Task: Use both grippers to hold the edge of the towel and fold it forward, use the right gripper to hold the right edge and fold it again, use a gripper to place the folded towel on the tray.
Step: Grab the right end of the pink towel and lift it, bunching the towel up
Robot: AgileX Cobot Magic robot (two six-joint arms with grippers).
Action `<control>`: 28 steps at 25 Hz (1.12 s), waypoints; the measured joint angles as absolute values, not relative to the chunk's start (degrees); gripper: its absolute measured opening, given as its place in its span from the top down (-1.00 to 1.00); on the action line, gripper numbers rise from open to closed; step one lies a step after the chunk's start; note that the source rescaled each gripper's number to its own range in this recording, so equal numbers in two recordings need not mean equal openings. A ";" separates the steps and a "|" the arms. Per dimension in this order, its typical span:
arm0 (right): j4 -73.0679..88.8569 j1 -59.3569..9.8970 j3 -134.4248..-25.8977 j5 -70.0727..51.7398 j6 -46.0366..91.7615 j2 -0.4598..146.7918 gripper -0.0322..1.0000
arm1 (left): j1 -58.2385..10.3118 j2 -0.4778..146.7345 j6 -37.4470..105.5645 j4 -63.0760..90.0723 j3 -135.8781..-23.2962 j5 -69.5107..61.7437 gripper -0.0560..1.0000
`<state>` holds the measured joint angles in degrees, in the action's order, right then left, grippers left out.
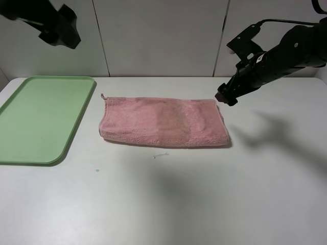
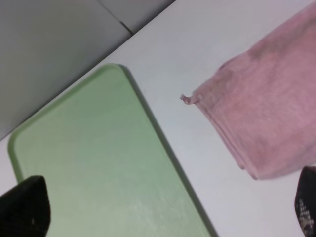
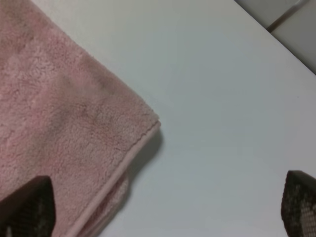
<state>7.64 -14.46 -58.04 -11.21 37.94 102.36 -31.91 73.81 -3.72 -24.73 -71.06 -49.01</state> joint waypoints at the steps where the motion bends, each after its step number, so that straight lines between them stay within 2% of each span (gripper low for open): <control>1: 7.64 -14.46 -58.04 -11.21 37.94 102.36 -1.00 | -31.91 71.55 -4.14 -24.51 -69.41 -49.01 -0.98; 10: 7.64 -14.46 -58.04 -11.21 36.60 102.36 -1.00 | -31.91 53.41 -9.73 -24.15 -54.84 -48.73 -0.98; 19: 7.64 -14.46 -58.04 -11.21 36.49 102.36 -1.00 | -31.91 28.86 -13.79 -24.11 -40.74 -52.11 -0.98; 28: 7.64 -14.46 -58.04 -10.84 35.33 102.36 -1.00 | -31.91 16.01 -15.86 -20.90 -32.06 -57.06 -0.98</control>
<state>7.64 -14.46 -58.04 -10.84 35.33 102.36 -31.91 16.01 -15.86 -20.90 -32.06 -57.06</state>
